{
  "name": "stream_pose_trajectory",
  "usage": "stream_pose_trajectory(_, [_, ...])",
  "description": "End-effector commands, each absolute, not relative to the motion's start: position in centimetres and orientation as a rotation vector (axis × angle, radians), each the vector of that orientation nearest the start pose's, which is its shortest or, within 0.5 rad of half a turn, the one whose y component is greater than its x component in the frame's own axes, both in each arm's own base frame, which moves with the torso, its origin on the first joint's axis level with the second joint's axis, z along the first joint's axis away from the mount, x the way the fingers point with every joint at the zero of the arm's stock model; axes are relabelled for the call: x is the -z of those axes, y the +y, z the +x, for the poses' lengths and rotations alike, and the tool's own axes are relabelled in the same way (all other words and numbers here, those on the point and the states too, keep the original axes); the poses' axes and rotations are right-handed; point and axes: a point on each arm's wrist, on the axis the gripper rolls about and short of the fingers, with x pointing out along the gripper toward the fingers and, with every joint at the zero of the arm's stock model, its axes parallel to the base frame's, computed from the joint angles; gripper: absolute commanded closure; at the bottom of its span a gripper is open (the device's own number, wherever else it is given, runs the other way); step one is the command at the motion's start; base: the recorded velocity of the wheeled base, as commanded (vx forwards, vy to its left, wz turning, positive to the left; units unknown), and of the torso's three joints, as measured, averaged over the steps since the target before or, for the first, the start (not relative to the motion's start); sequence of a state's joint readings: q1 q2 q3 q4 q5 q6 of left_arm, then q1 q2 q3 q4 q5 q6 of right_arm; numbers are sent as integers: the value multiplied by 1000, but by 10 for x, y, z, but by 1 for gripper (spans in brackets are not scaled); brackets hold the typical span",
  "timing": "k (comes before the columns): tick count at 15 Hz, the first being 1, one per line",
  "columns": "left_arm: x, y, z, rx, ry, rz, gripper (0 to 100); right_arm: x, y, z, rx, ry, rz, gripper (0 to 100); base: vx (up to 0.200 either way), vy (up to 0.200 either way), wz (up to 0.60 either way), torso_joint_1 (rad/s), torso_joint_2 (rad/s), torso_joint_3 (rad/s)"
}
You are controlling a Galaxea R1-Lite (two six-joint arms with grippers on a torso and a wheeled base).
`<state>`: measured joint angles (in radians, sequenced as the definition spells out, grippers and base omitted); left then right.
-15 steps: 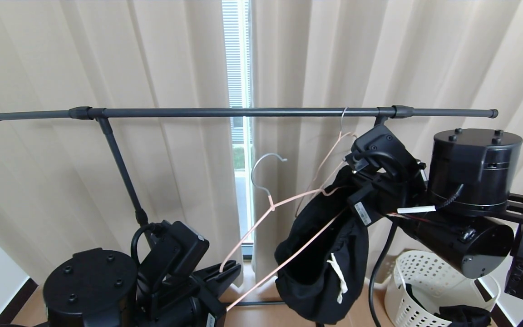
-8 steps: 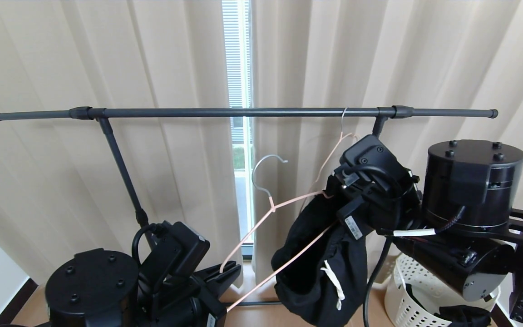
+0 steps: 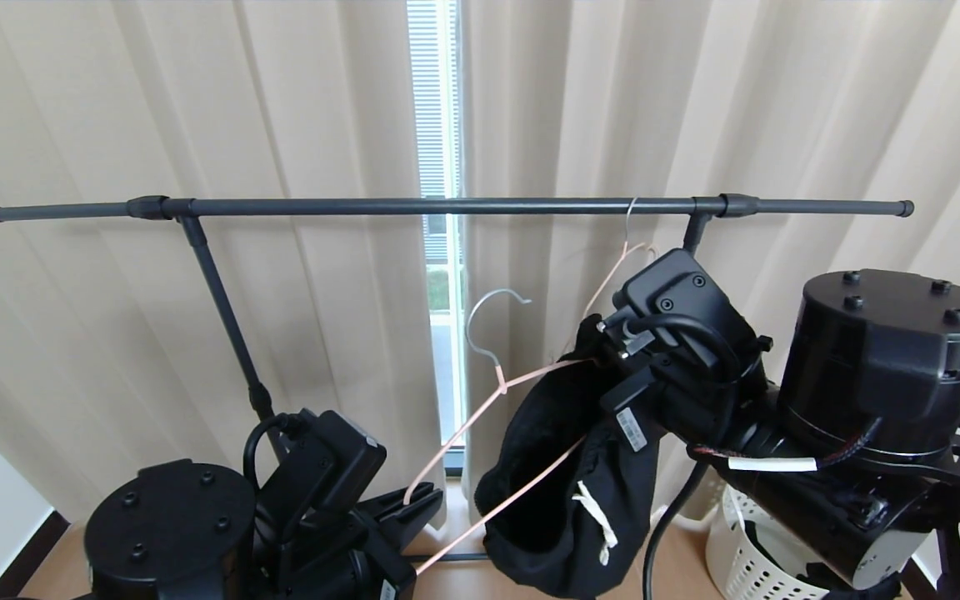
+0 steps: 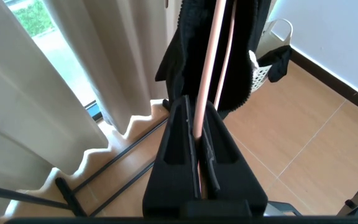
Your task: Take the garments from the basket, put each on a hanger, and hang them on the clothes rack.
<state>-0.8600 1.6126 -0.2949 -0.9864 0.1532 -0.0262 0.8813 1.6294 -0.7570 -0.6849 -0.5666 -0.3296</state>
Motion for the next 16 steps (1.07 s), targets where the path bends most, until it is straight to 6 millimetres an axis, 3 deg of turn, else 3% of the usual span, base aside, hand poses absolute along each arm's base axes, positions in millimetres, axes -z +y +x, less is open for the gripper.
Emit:
stream_pose_trajectory(1, [-116, -169, 150, 696, 307, 141, 100, -197, 215, 187, -349, 69, -433, 100, 0, 0, 0, 0, 0, 0])
stream_pose_trajectory(9, [-116, -169, 150, 696, 306, 140, 100, -203, 220, 178, -372, 1, -377, 100, 0, 0, 0, 0, 0, 0])
stream_pose_trajectory(16, [-116, -169, 149, 698, 306, 140, 100, -210, 229, 155, -465, -22, -317, 100, 0, 0, 0, 0, 0, 0])
